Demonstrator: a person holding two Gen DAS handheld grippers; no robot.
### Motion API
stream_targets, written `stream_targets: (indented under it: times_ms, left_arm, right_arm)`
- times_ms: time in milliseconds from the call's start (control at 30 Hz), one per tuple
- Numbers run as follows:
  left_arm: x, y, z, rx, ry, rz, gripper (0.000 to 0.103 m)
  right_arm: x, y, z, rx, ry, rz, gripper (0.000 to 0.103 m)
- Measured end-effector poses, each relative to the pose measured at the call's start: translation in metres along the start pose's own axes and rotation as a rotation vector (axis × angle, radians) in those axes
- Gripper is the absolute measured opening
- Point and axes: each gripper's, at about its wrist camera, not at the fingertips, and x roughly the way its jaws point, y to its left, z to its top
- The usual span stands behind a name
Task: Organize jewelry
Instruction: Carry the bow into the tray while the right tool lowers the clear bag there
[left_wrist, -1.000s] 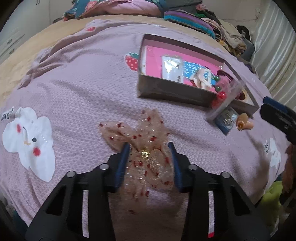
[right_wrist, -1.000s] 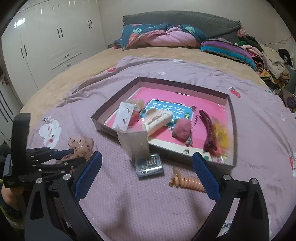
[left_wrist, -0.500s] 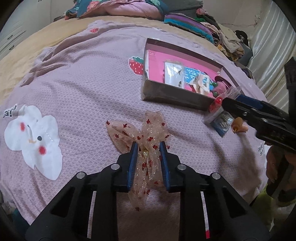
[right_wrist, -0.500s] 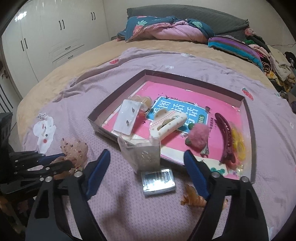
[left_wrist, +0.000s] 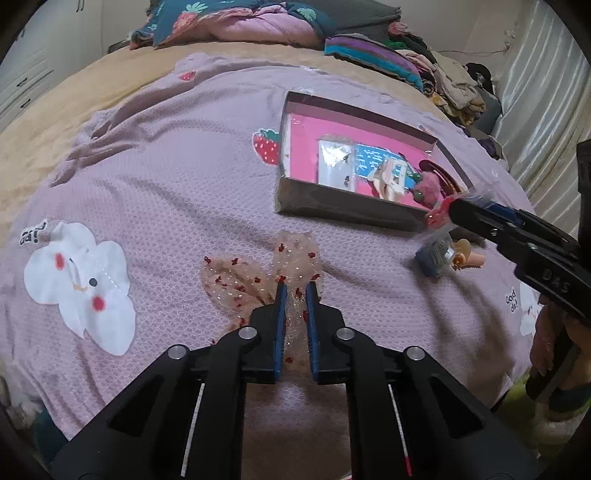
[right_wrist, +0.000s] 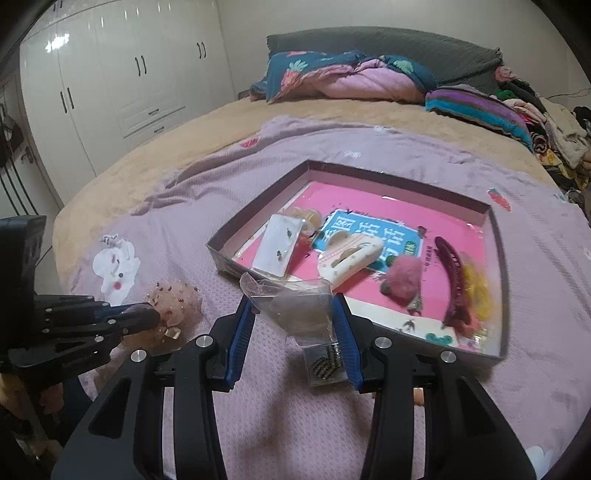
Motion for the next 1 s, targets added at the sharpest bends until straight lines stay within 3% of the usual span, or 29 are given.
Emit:
stream_targets:
  times_ms: [1000]
  left_arm:
    - [-0.027,-0.079,0.035,0.134,-0.052,-0.061,0.001]
  right_arm:
    - [-0.105,-0.078,-0.009,0.135,-0.178,-0.128,0.041]
